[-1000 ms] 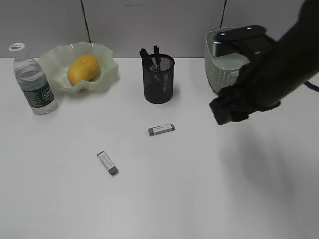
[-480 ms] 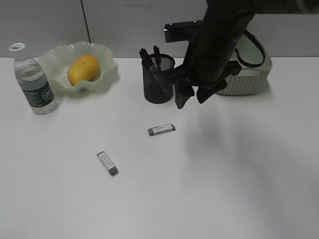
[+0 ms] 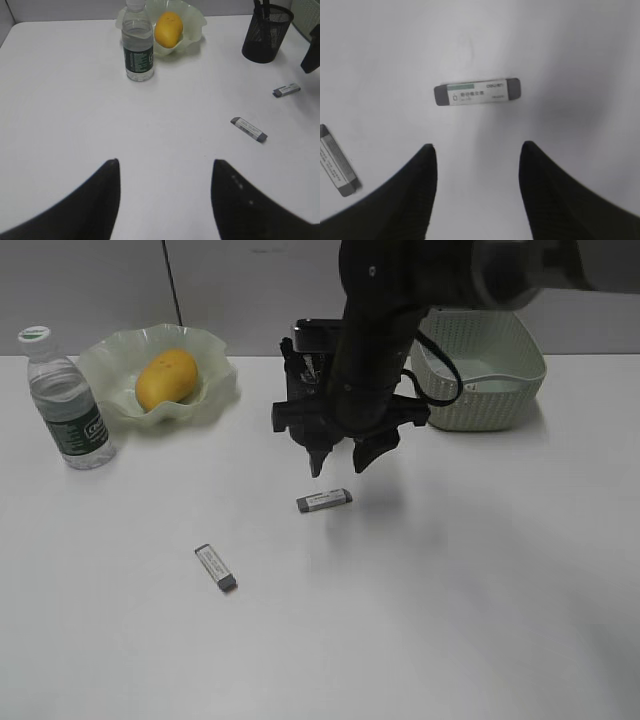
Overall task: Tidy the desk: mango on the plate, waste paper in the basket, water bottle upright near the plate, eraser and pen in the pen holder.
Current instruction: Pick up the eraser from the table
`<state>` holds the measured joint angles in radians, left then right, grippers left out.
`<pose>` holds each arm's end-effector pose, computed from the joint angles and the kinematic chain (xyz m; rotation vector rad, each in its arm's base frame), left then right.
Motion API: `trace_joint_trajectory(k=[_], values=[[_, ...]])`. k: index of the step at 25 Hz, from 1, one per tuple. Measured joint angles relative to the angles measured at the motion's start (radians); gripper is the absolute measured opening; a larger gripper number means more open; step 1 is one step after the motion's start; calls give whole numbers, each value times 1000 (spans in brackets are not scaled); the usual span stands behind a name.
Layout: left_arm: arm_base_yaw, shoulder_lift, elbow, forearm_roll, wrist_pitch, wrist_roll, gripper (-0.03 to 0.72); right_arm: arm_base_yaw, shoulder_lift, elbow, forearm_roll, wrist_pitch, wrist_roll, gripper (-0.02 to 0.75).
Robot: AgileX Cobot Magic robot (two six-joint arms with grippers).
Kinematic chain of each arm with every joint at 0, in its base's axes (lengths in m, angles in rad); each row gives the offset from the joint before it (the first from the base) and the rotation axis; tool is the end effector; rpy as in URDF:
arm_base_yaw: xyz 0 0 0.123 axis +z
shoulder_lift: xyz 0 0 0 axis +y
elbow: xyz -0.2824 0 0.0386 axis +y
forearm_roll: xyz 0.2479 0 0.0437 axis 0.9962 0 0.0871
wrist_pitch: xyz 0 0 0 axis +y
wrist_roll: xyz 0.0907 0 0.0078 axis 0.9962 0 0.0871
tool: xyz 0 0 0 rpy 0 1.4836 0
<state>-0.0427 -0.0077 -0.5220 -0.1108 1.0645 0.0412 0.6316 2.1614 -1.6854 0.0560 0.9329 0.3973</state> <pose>-0.0095 -0.0084 0.2833 0.0918 2.0140 -0.1328 0.3624 0.2702 0.1732 -0.3030 2.9233 0.2439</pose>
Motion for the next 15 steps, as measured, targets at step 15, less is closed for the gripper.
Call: trace_joint_trajectory(k=[15], values=[[0, 0, 0, 0, 0, 0, 444, 180, 49, -55, -1, 38, -262, 426]])
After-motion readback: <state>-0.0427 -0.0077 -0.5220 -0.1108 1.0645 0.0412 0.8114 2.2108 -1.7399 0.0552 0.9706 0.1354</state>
